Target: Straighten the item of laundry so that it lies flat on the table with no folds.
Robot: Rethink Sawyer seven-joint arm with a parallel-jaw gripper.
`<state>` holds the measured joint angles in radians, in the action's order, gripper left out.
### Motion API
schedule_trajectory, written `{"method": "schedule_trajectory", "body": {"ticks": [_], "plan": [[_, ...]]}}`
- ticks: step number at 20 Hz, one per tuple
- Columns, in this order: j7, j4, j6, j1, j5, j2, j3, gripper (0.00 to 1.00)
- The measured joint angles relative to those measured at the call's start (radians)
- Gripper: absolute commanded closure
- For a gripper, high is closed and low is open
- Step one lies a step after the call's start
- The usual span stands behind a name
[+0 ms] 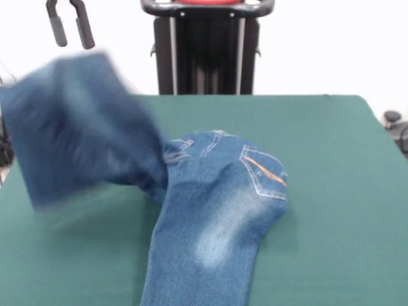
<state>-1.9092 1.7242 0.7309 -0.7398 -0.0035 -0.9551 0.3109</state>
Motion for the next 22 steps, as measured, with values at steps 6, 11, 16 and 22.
{"method": "schedule_trajectory", "body": {"ticks": [6, 11, 16, 22], "plan": [[0.000, 0.000, -0.022, 0.000, 0.000, 0.000, 0.003, 0.00], [0.000, 0.000, -0.032, 0.000, 0.000, 0.000, 0.010, 0.00], [0.000, 0.000, -0.043, 0.000, 0.000, 0.002, 0.020, 0.00], [0.000, 0.003, -0.065, 0.003, -0.002, 0.002, 0.021, 0.00]]}}
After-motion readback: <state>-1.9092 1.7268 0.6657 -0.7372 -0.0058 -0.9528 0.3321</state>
